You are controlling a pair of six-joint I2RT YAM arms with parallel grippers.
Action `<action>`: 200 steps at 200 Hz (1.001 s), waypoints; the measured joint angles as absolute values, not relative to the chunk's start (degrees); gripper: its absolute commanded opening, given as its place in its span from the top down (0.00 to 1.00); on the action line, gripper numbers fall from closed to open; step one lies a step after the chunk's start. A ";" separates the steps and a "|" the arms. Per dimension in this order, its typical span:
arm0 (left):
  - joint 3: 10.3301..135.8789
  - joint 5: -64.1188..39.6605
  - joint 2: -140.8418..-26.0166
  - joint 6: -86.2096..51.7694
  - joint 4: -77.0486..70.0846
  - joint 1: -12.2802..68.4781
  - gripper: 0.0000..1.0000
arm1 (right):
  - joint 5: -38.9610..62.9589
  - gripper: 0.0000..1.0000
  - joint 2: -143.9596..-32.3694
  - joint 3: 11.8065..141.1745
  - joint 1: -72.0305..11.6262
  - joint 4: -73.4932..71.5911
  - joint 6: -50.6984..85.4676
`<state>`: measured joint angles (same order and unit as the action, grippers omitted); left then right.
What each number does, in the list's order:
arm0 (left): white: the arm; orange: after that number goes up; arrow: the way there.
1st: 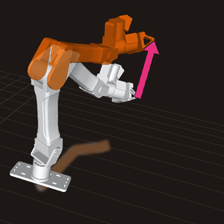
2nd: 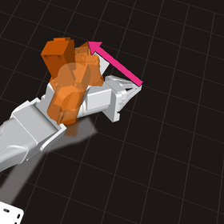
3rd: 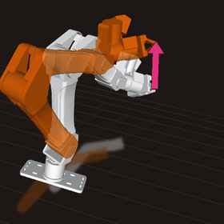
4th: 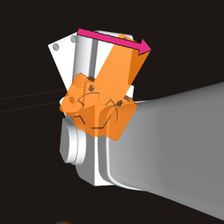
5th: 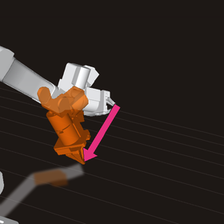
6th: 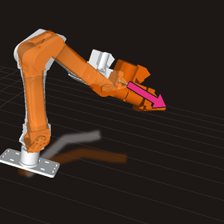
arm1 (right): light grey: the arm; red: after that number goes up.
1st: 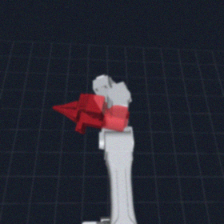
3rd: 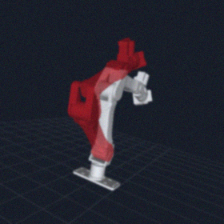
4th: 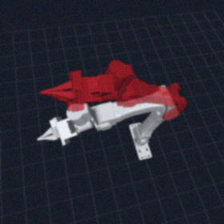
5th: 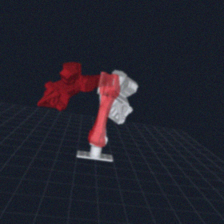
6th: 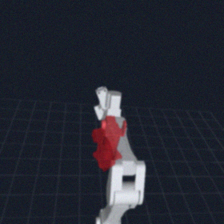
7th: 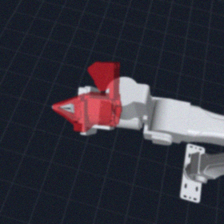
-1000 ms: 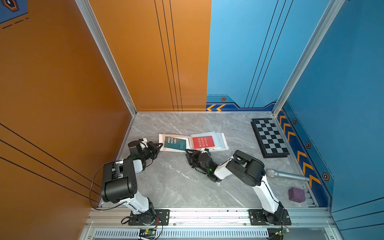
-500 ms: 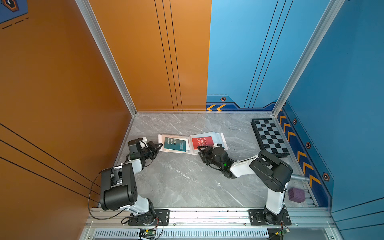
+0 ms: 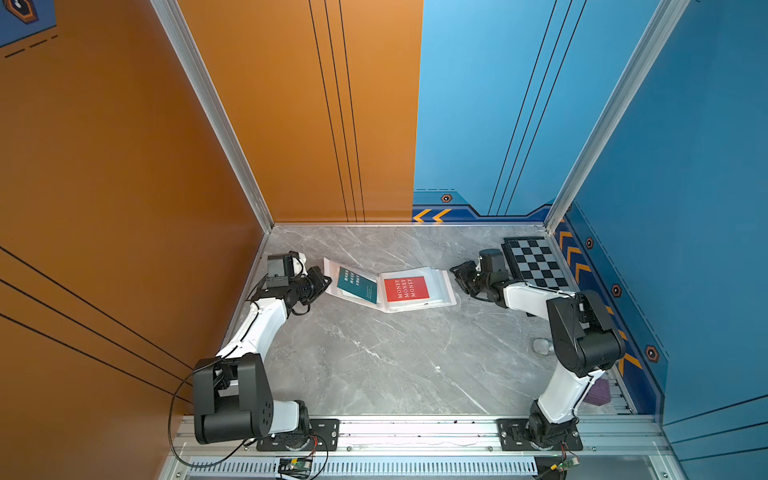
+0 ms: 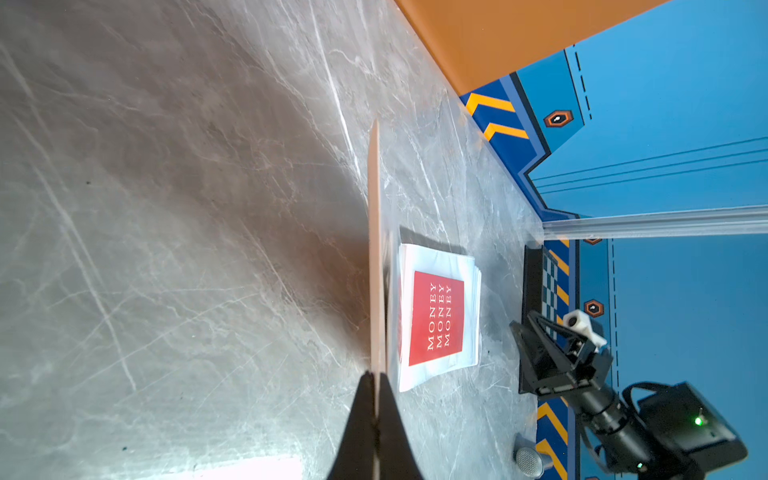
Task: Place the photos into the photo albums
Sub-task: Close the photo album at the center of the board.
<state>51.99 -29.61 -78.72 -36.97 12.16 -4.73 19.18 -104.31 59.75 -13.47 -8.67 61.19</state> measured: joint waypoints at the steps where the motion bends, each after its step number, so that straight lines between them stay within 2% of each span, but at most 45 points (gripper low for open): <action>1: 52.05 -29.58 -78.74 -36.95 12.23 -4.62 1.00 | 19.22 0.60 -104.40 59.94 -13.41 -8.40 60.93; 41: 56.84 -27.94 -80.95 -36.86 14.83 1.13 1.00 | 23.00 0.64 -111.59 64.55 -12.64 1.17 52.01; 108: 67.70 -24.73 -84.73 -37.06 17.63 11.88 1.00 | 26.24 0.64 -113.01 66.22 -12.01 2.37 47.72; 157: 74.76 -21.04 -90.56 -37.76 17.41 24.03 1.00 | 28.99 0.64 -113.06 64.99 -11.20 0.19 48.18; 175: 78.11 -20.05 -94.65 -37.91 17.37 28.93 0.94 | 30.35 0.64 -113.06 64.34 -10.72 -0.99 49.08; 200: 82.65 -19.44 -102.06 -38.35 17.15 34.74 0.78 | 32.73 0.64 -112.90 63.00 -9.85 -2.83 50.59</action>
<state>82.65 -19.44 -102.06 -38.35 17.15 34.74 32.73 -112.90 63.00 -9.85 -2.83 50.59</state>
